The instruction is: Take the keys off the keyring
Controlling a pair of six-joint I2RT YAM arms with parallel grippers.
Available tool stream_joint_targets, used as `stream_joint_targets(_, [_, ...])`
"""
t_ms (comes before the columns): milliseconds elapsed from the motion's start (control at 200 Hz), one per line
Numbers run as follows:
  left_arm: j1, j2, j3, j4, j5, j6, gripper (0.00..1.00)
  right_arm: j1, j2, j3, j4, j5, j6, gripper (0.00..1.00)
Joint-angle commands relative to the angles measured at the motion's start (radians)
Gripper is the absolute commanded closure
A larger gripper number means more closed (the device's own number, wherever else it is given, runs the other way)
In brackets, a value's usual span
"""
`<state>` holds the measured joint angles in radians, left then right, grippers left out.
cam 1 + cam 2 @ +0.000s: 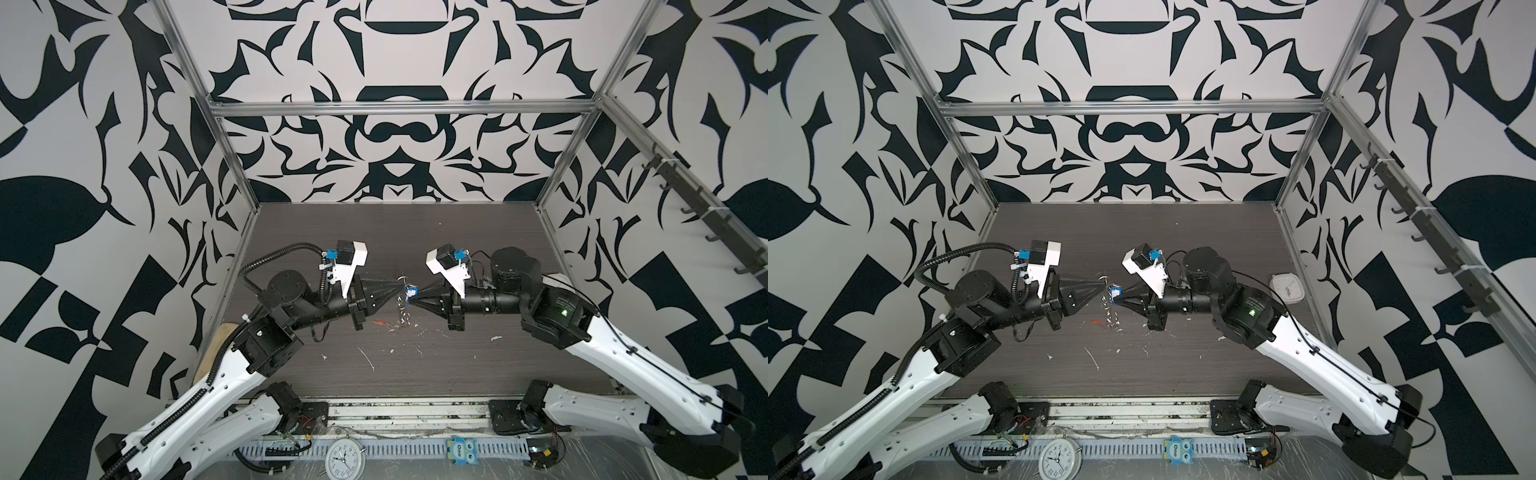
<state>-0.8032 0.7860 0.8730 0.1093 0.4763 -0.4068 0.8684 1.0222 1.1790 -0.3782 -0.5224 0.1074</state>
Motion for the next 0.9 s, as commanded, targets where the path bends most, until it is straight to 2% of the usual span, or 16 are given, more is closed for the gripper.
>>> stream_joint_targets(0, [-0.002,-0.025,0.017,-0.010,-0.010,0.022,1.00,0.004,-0.018,0.071,-0.061,0.097,-0.041,1.00])
stream_joint_targets(385, [-0.002,-0.040,0.015,-0.059,-0.016,0.036,1.00,0.003,0.010,0.192,-0.151,0.231,-0.127,1.00])
stream_joint_targets(750, [-0.002,0.023,0.026,-0.074,0.100,0.017,1.00,0.004,0.114,0.418,-0.303,0.214,-0.279,1.00])
stream_joint_targets(895, [-0.002,0.081,0.027,-0.015,0.213,-0.027,1.00,0.003,0.175,0.519,-0.370,0.180,-0.356,1.00])
